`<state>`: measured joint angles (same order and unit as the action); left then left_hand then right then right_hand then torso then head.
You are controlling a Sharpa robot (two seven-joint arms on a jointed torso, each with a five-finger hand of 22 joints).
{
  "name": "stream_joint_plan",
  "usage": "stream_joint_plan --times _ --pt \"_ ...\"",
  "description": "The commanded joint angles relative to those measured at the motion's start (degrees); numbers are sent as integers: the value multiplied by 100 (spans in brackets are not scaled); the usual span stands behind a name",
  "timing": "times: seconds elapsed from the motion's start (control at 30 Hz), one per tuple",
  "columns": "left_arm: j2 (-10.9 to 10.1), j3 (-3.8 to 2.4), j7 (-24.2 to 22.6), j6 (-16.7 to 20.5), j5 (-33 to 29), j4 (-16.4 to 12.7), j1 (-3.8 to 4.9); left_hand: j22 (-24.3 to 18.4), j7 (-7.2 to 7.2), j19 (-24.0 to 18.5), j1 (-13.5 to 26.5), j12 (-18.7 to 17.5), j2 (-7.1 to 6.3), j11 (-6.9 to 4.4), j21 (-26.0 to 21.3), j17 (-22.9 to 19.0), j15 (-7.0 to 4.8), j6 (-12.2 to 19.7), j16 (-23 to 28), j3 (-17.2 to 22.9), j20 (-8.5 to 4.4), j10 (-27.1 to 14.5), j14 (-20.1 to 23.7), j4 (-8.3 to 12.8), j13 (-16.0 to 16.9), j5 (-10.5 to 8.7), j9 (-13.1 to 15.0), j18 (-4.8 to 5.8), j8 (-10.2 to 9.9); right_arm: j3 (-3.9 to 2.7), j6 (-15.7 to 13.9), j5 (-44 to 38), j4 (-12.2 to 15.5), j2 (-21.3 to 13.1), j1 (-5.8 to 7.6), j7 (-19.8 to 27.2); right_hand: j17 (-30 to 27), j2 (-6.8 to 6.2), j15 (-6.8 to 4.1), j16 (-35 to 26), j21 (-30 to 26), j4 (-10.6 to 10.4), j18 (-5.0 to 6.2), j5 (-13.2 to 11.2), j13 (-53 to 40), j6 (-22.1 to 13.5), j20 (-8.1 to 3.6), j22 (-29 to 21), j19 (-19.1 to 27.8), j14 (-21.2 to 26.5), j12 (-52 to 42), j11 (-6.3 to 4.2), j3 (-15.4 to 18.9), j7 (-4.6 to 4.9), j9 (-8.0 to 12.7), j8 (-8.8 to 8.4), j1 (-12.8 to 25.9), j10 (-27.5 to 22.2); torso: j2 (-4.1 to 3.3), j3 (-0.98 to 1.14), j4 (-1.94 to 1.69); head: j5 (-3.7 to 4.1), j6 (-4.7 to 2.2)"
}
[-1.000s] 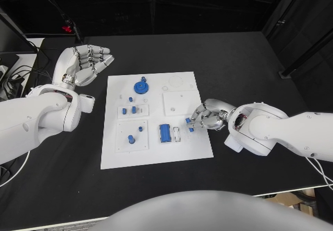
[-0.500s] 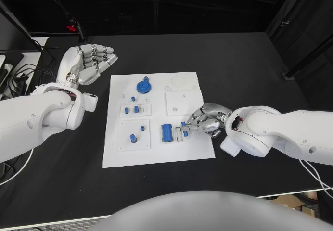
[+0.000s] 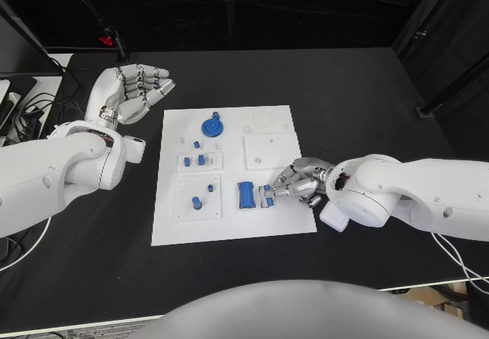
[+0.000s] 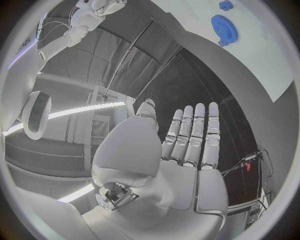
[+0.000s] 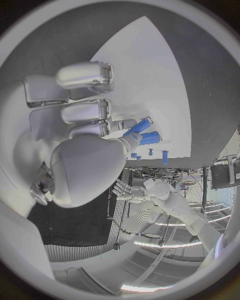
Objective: Assemble the parts on the task board
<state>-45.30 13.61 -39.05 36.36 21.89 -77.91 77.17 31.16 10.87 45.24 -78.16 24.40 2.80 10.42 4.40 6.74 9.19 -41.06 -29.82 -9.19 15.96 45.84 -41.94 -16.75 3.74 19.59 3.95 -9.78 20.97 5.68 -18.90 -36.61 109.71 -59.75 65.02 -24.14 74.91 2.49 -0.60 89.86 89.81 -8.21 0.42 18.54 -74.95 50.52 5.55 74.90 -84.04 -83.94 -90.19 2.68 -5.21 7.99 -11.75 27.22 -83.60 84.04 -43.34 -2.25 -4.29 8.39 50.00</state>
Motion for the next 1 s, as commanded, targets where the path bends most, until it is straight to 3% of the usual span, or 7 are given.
stream_joint_plan --times 0.03,0.67,1.0 --pt "6 -5 -72 -39 -12 -8 9 -5 186 35 2 28 73 -19 -15 -5 -5 45 -28 -34 -15 -38 49 1 -7 23 -7 -60 24 -1 75 14 -20 32 7 -223 1509 -34 29 14 19 -24 -42 8 -1505 190 42 1510 -596 -606 19 25 10 -136 -1 -19 53 596 0 1 2 -2 0" --pt "7 -5 -59 -37 -12 -10 9 -5 186 35 2 28 73 -19 -15 -5 -5 45 -28 -34 -15 -38 49 1 -7 23 -7 -60 24 -1 77 -175 -114 202 7 -444 1509 -38 29 14 19 -52 -42 -36 -1505 211 43 1510 -596 -606 19 22 31 -140 12 -41 104 596 2 0 6 -4 0" --pt "6 -5 -55 -39 -12 -13 9 -5 186 35 2 28 73 -19 -15 -5 -5 45 -28 -34 -15 -38 49 1 -7 23 -7 -60 24 -1 59 -198 -133 233 7 -475 1509 -57 27 14 19 -168 -42 -90 -1505 251 42 1510 -596 -606 19 20 124 -141 40 -94 266 596 3 0 6 -8 0"
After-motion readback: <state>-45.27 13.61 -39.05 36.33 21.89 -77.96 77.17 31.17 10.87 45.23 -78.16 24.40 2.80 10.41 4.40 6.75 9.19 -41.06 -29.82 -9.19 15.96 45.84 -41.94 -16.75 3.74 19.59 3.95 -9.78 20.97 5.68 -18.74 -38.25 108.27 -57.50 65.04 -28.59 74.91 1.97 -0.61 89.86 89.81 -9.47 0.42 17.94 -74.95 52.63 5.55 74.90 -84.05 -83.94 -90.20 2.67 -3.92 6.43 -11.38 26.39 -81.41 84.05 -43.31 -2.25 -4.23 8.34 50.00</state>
